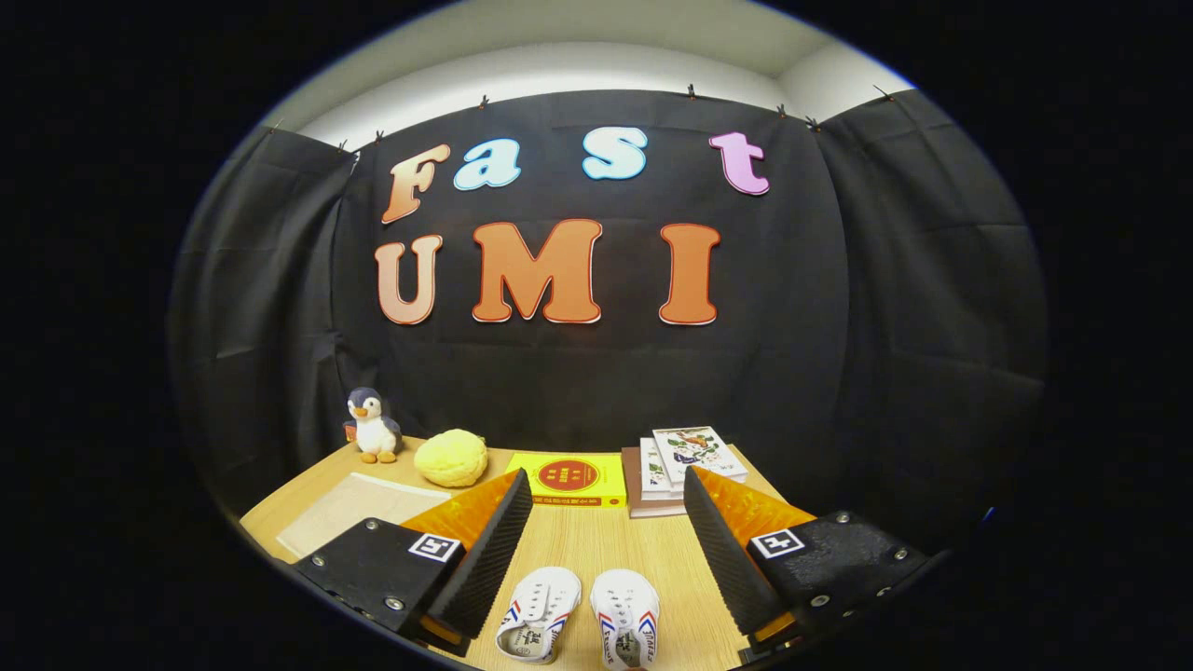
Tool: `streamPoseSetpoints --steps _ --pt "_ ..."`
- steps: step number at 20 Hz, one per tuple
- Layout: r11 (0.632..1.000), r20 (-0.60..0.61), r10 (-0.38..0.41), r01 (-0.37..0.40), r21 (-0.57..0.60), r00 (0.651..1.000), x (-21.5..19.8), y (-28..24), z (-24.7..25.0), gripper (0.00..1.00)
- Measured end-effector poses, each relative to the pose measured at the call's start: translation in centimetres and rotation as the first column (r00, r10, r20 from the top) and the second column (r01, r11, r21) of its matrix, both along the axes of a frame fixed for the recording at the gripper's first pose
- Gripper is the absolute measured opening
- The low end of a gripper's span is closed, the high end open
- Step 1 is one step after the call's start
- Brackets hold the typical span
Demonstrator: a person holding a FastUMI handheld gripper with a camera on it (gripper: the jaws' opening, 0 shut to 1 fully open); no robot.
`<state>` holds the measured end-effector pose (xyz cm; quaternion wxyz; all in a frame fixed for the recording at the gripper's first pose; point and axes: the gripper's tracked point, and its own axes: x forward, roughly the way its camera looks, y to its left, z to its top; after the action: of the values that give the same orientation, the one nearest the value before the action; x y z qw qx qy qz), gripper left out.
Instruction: Open the storage box then place both shoes into the box .Put the left shoe in first, then the right shoe, with the right side of both shoes facing outward in a uniform manner.
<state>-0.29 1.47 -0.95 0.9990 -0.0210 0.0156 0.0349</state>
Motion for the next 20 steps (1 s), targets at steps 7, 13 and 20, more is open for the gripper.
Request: streamPoseSetpoints --steps 7,13,20 --pt "0.983 -0.105 0.125 -0.109 0.145 0.987 0.7 2.0 -3.4 0.97" --pt "0.878 -0.298 0.388 -0.251 0.407 0.872 1.1 7.3 -9.8 0.98" --pt "0.666 -0.406 0.69 -0.306 0.68 0.599 0.1 13.0 -15.4 0.98"
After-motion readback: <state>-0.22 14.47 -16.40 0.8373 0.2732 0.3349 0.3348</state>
